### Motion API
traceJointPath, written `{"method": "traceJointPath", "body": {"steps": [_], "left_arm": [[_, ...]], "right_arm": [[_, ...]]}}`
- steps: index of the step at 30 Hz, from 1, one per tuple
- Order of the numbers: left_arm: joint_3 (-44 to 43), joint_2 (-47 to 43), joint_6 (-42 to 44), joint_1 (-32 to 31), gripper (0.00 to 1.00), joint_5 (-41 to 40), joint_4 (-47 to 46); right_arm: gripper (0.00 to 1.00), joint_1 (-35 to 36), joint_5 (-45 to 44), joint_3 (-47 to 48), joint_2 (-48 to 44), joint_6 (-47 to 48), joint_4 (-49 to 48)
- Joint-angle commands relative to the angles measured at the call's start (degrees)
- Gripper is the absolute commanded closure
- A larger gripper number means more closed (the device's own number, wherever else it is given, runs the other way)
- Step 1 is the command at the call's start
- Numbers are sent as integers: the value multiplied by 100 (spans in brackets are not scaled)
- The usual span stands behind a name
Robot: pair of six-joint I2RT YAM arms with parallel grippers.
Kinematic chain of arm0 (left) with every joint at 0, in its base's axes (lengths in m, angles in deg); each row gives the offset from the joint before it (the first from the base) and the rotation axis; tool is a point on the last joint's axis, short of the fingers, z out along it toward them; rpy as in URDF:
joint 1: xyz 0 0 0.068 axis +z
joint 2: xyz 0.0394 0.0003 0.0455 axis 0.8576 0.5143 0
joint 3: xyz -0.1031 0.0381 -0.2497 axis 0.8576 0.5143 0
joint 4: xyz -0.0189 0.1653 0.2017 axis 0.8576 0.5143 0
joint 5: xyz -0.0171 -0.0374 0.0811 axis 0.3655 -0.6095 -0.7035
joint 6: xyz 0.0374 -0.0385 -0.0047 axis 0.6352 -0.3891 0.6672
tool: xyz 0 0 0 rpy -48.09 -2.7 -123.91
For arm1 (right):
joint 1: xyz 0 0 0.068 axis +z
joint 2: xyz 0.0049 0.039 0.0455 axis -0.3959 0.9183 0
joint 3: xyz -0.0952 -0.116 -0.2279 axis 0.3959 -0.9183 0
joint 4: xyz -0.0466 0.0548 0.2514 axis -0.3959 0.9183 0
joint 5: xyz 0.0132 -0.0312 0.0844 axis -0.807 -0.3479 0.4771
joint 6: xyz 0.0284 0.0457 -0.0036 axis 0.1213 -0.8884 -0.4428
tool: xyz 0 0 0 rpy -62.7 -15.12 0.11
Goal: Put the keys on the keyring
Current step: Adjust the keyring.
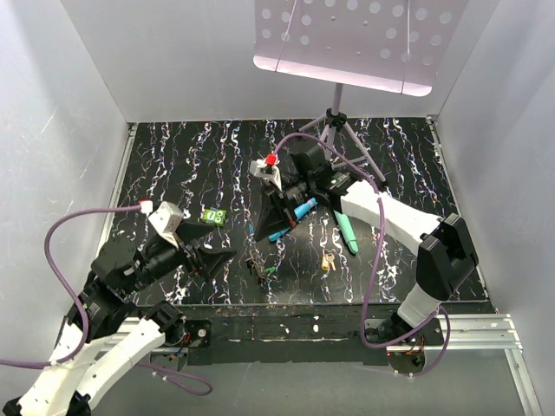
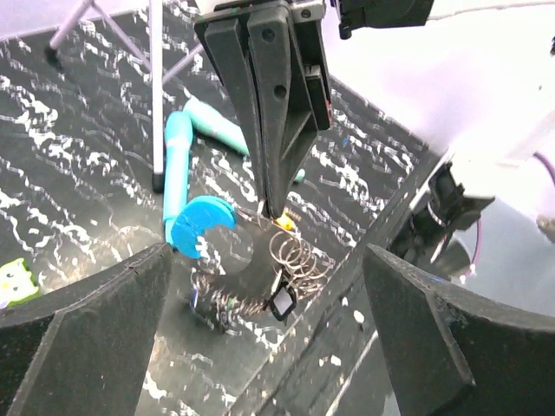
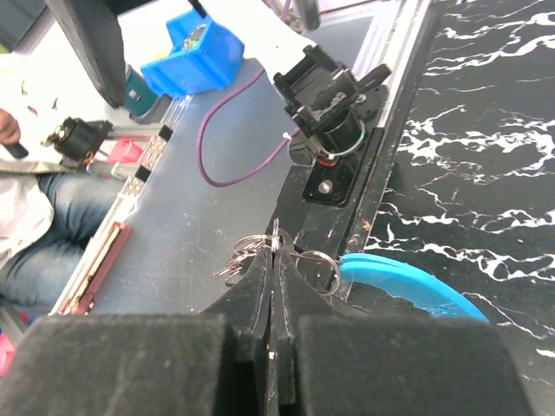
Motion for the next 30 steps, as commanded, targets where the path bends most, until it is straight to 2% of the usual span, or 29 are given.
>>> {"method": "traceJointPath", "body": {"steps": [1, 4, 7, 10, 17, 23, 30], "left_arm": [[979, -428, -441, 26, 9, -237, -1731], [1420, -570, -275, 26, 16, -53, -2460], [1772, -561, -125, 34, 24, 88, -3067], [2079, -535, -89, 34, 33, 316, -3814], [2695, -754, -98, 26, 51, 642, -4922], [3012, -1044, -72, 26, 55, 266, -4932], [3627, -1388, -467, 26, 56, 123, -5995]], "right_arm": [[99, -286, 141, 925, -13, 514, 1237], [99, -339, 211, 1471, 119, 1402, 2496], [99, -339, 334, 1578, 49, 1809, 2842], [99, -278, 370, 1394, -161, 1730, 2571], [99, -216, 229, 1384, -224, 1124, 1920], [99, -129, 185, 1604, -101, 1062, 1709], [99, -102, 98, 1332, -188, 1036, 1042]]}}
